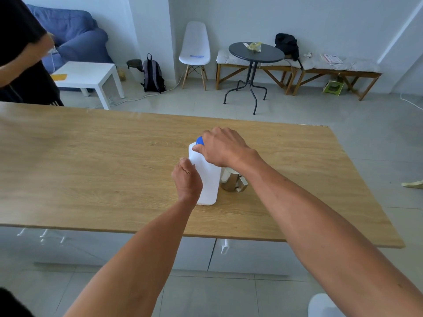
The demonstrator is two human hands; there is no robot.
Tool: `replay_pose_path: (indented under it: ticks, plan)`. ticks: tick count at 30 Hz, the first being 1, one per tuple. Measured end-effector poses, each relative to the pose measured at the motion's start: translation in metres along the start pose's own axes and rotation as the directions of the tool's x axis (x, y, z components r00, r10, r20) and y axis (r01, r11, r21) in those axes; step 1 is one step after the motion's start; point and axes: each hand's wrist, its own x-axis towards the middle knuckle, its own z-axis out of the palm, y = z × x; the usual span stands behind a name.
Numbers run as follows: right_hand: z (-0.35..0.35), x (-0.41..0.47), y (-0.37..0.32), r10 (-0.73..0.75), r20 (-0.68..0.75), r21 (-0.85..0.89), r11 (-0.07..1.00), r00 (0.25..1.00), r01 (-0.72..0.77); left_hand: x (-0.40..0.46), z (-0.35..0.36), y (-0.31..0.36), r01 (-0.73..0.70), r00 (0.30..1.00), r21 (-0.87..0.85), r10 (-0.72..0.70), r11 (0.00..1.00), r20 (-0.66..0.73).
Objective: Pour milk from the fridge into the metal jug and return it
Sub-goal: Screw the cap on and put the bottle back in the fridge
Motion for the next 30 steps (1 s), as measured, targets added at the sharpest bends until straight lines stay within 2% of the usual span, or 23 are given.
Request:
replay_pose_path:
  ticks: [3, 6, 12, 14, 17, 19, 21, 23, 26, 28, 30]
  plan:
    - [0.004, 0.000, -0.003, 0.000, -0.049, -0.028, 1.000, 0.999, -0.001, -0.001, 0.001, 0.000, 0.002, 1.000, -0.012, -0.002, 1.000, -0.009]
    - [0.010, -0.001, -0.002, 0.035, -0.100, 0.036, 0.999, 0.994, -0.032, -0.001, 0.001, 0.001, 0.001, 1.000, -0.008, -0.001, 1.000, -0.011]
    - [0.044, -0.012, 0.003, 0.171, -0.257, 0.407, 0.912, 0.951, -0.054, -0.002, -0.002, 0.006, 0.010, 1.000, 0.022, -0.010, 1.000, 0.008]
    - [0.060, -0.022, 0.000, 0.311, -0.282, 0.603, 0.793, 0.908, -0.084, -0.002, -0.003, 0.008, 0.009, 1.000, 0.038, -0.010, 0.999, 0.029]
    - [0.090, -0.038, -0.008, 0.578, -0.268, 0.866, 0.495, 0.771, -0.070, -0.004, -0.006, 0.010, 0.091, 0.995, -0.009, -0.090, 0.996, 0.033]
    - [0.112, -0.050, -0.015, 0.713, -0.190, 0.940, 0.331, 0.674, -0.084, -0.004, -0.008, 0.012, 0.133, 0.990, -0.062, -0.129, 0.989, 0.060]
    - [0.131, -0.062, -0.021, 0.775, -0.063, 0.969, 0.198, 0.629, -0.147, -0.002, -0.011, 0.013, 0.149, 0.987, -0.094, -0.141, 0.984, 0.082]
    - [0.150, -0.069, -0.022, 0.770, 0.083, 0.963, 0.102, 0.633, -0.251, 0.001, -0.016, 0.015, 0.159, 0.984, -0.104, -0.149, 0.982, 0.101]
    - [0.163, -0.070, -0.023, 0.643, 0.350, 0.902, -0.035, 0.681, -0.431, 0.000, -0.022, 0.021, 0.155, 0.981, -0.110, -0.140, 0.982, 0.134]
    - [0.168, -0.066, -0.023, 0.509, 0.484, 0.872, -0.222, 0.711, -0.436, -0.002, -0.025, 0.024, 0.145, 0.981, -0.127, -0.125, 0.981, 0.151]
    - [0.172, -0.059, -0.023, 0.414, 0.513, 0.853, -0.345, 0.752, -0.392, -0.004, -0.026, 0.026, 0.142, 0.981, -0.148, -0.120, 0.979, 0.150]
